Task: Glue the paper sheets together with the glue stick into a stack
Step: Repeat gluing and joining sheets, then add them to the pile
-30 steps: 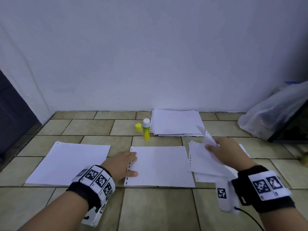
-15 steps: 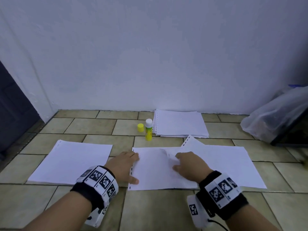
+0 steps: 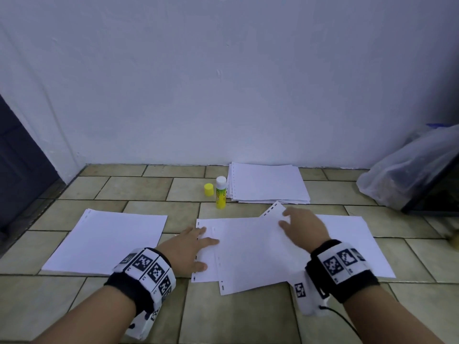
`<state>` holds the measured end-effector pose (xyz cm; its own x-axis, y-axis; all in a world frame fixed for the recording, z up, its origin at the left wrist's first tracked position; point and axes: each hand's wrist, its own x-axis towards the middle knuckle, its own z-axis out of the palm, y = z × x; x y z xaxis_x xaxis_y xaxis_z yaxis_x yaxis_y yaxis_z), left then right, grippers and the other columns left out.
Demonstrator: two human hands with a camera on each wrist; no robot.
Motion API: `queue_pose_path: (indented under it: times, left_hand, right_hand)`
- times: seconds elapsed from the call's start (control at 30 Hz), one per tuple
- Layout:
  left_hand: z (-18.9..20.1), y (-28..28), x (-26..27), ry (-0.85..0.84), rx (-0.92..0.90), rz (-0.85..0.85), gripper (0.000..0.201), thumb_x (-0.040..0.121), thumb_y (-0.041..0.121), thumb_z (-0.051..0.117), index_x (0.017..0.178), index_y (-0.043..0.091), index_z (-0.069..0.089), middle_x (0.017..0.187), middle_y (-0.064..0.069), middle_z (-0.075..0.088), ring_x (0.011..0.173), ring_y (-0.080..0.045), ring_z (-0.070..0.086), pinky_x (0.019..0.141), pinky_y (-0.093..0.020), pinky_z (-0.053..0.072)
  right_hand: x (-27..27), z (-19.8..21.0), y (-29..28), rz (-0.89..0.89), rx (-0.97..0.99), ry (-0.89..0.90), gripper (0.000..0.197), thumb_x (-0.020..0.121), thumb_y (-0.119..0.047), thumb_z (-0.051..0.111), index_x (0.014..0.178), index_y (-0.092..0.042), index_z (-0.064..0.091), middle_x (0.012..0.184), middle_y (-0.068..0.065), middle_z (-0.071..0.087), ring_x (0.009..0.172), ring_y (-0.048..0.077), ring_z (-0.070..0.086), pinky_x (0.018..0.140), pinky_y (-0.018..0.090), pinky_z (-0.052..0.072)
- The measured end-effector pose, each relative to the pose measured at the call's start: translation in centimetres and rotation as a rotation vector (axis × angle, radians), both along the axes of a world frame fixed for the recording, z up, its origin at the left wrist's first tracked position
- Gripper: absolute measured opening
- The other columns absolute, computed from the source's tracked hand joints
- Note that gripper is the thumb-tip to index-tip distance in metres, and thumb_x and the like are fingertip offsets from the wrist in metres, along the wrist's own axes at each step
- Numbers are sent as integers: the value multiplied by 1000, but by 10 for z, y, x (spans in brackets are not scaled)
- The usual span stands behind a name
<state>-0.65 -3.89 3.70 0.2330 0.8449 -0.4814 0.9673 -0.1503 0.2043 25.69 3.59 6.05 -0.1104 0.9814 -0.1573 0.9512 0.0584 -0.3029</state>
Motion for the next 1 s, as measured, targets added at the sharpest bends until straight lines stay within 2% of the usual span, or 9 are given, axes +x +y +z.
queue_pose_path:
  times: [0.13,0.23,0.27,0.4,0.57,0.63,0.73,0.83,1.0]
  left_hand:
    - [4,1,2,-52,45,44,51,101,38,38,149,30,23,161,2,6,147,-14,6,117,-28,12]
    - [7,-1,5,-66,26,67,96,70,84,28,148,28,27,160,3,10,147,-13,8,117,-30,14]
    - [6,-1,6,-49,13,70,107,60,88,27,148,28,27,160,3,10,146,-13,8,118,-31,16]
    - [4,-2,8,-21,60,52,83,84,57,61,149,24,22,160,2,8,147,-15,5,118,-33,18]
    - [5,-3,5,-51,67,75,79,85,50,64,148,24,23,159,5,8,146,-12,8,114,-26,17]
    - [7,-3,2,-59,63,75,78,85,48,65,147,25,23,160,5,8,145,-11,10,113,-24,17]
    - [8,-1,0,-50,39,62,79,86,46,65,148,25,20,160,4,5,146,-12,8,113,-24,16]
    - [8,0,-2,-43,28,60,81,86,46,64,149,25,18,161,4,1,147,-12,6,114,-25,16]
    - [6,-1,-4,-19,56,46,81,86,50,62,150,29,18,160,7,3,146,-10,6,114,-28,20]
  right_hand:
    - [39,-8,11,-119,-149,-252,59,86,-43,64,130,-9,43,130,10,47,124,29,43,96,38,43]
    - [51,-18,9,-121,-249,-241,72,76,-47,74,125,-5,40,125,11,47,114,27,49,90,33,44]
    - [54,-20,10,-114,-240,-209,70,75,-45,76,121,-6,42,119,9,50,106,24,52,84,30,45]
    - [54,-19,14,-80,-227,-169,49,73,-39,80,104,-11,54,102,2,58,96,18,57,83,27,47]
    - [60,-10,29,-59,-152,-106,26,81,-18,73,68,-17,50,91,3,58,85,16,51,69,21,38]
    - [70,-4,38,-74,-75,-51,16,81,-8,70,78,-14,55,91,1,55,85,15,49,64,21,36]
    - [87,3,49,-38,-63,-88,18,83,0,60,94,-14,60,95,1,56,88,17,50,72,22,38]
    - [97,5,58,-4,-103,-277,21,88,-3,49,94,-22,54,107,1,59,95,19,54,80,26,43]
    - [89,11,59,-3,-34,-552,33,91,-16,46,123,-17,48,122,3,54,115,22,50,97,37,43]
